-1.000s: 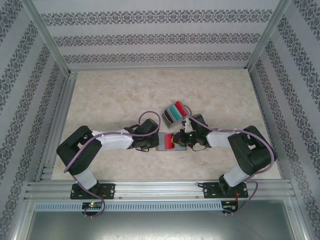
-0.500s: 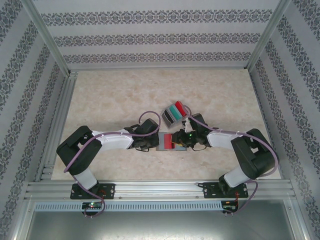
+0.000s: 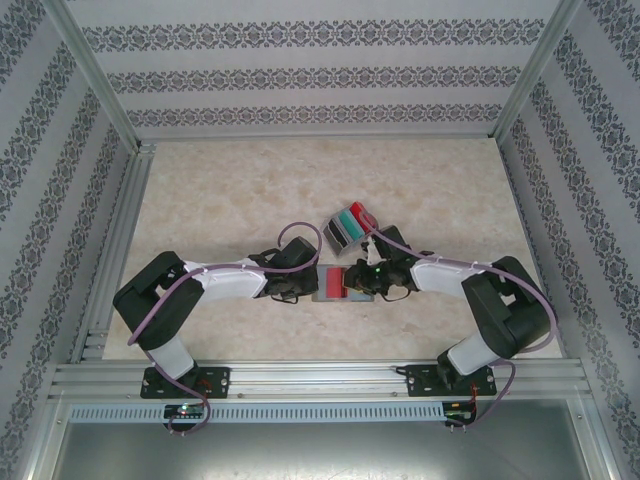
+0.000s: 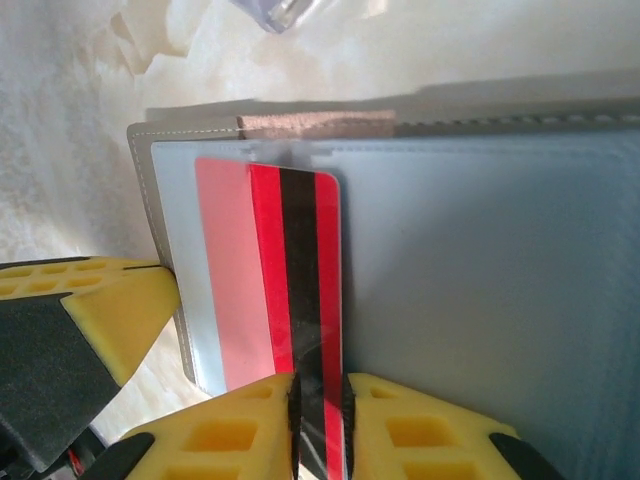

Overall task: Put the credit cards into the card holder
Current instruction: Insert the credit card into the card slot.

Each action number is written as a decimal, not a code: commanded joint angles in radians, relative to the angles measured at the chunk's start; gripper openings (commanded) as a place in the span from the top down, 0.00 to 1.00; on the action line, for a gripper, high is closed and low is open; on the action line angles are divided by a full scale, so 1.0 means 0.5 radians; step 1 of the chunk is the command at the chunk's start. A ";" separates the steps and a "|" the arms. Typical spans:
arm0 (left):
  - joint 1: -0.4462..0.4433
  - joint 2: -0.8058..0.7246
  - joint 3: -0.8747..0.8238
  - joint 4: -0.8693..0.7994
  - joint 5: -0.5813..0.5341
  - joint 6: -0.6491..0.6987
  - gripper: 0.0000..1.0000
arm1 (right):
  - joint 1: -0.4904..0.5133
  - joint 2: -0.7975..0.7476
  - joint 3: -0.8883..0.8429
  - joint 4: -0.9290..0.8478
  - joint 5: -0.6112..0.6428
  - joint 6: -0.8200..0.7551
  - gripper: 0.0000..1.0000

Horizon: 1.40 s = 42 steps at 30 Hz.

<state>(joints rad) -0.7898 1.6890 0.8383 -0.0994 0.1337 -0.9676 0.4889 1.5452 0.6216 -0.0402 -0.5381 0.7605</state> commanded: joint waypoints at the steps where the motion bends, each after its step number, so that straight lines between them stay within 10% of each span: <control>1: 0.003 0.049 0.033 -0.068 -0.013 0.052 0.93 | 0.028 0.065 0.069 -0.033 0.038 -0.024 0.85; 42: 0.003 -0.146 0.044 -0.166 -0.171 0.122 0.93 | -0.076 -0.226 0.283 -0.568 0.307 -0.210 0.76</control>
<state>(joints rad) -0.7898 1.6596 0.8459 -0.1280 0.0978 -0.9352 0.4541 1.5093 0.7078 -0.2405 -0.4156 0.6888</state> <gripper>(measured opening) 0.076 0.230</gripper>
